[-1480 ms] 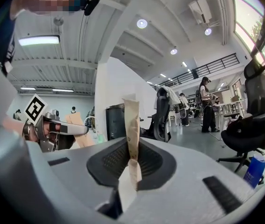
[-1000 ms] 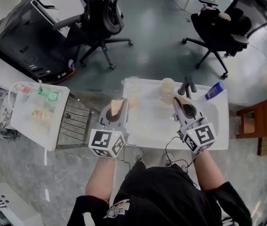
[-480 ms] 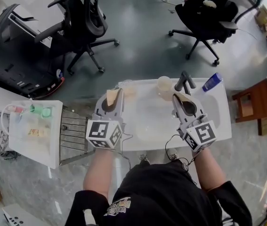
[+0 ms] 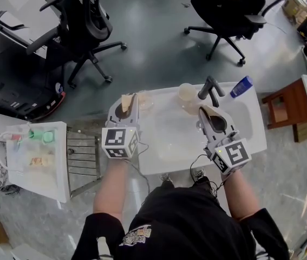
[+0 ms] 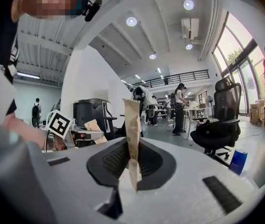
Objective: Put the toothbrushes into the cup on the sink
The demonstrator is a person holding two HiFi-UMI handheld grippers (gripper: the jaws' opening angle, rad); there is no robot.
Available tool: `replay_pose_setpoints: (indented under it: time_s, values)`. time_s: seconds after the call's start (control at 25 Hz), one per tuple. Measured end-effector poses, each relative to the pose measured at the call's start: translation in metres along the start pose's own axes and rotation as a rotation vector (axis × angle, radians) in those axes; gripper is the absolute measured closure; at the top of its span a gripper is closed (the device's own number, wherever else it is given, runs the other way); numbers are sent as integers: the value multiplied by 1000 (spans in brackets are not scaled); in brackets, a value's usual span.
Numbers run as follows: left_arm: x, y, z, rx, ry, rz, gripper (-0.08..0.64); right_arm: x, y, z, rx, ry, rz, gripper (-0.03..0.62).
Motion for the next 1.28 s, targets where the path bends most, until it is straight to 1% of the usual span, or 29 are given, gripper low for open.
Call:
replay_pose_setpoints:
  time_s: [0.32, 0.52, 0.64, 0.88, 1.04, 1.12, 1.28]
  values:
    - [-19, -45, 16, 52, 4, 72, 525, 1, -9, 3, -3, -34, 32, 555]
    - [-28, -67, 23, 105, 5, 114, 525, 2, -12, 5, -7, -52, 45, 555]
    - [-31, -77, 25, 124, 7, 134, 525, 4, -14, 4, -9, -61, 49, 555]
    - [-33, -88, 27, 131, 16, 158, 523, 11, -18, 1, -15, -84, 58, 555]
    - [-34, -91, 30, 119, 35, 157, 523, 11, -18, 2, -15, -86, 58, 555]
    - [-34, -92, 29, 122, 32, 157, 523, 12, -17, 2, -14, -86, 57, 555]
    - [-32, -91, 29, 122, 26, 158, 498, 14, -14, 3, -14, -83, 53, 555]
Point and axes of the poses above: the fingertips, and each gripper's own axes: x backward along the fingers, z to its left, y out of its top, the point moved 1 cm from there along x, backward along the fingers, and after that the axes turned 6 degrees about x, right-handed, at the moved point
